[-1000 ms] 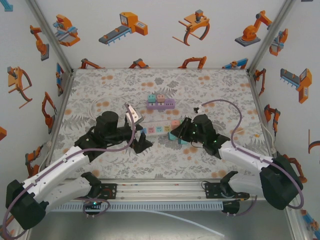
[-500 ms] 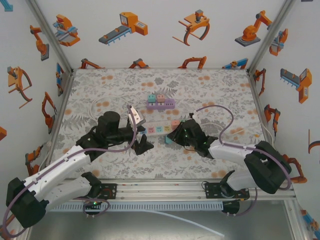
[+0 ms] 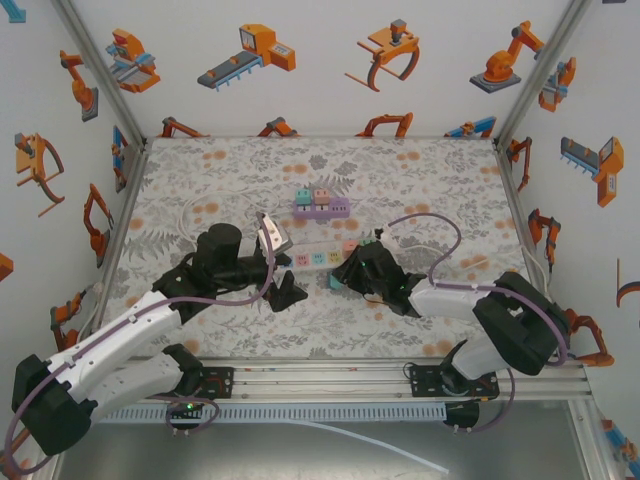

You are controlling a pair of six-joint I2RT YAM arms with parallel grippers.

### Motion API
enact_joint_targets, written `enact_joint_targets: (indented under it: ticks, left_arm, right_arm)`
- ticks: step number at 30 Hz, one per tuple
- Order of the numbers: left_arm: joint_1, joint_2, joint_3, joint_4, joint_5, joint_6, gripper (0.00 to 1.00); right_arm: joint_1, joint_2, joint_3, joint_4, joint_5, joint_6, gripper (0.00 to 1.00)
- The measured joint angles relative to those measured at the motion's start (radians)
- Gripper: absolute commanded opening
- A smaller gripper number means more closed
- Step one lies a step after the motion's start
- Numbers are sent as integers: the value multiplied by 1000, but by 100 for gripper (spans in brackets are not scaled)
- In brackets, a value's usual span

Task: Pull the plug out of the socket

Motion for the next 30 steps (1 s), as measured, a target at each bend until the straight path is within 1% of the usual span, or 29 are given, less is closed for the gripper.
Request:
enact_joint_targets:
  ticks: [10, 23, 27, 30]
  left_arm:
    - [0, 14, 0, -3, -5, 2, 97]
    - [-4, 17, 0, -6, -27, 2, 97]
    - [-6, 16, 0, -7, -40, 2, 97]
    - [-6, 16, 0, -6, -50, 2, 97]
  right_arm:
    - [0, -13, 0, -62, 31, 0, 44]
    - [0, -119, 0, -141, 80, -13, 44]
    - [0, -185, 15, -204, 118, -71, 45]
    - [0, -233, 45, -237, 155, -157, 44]
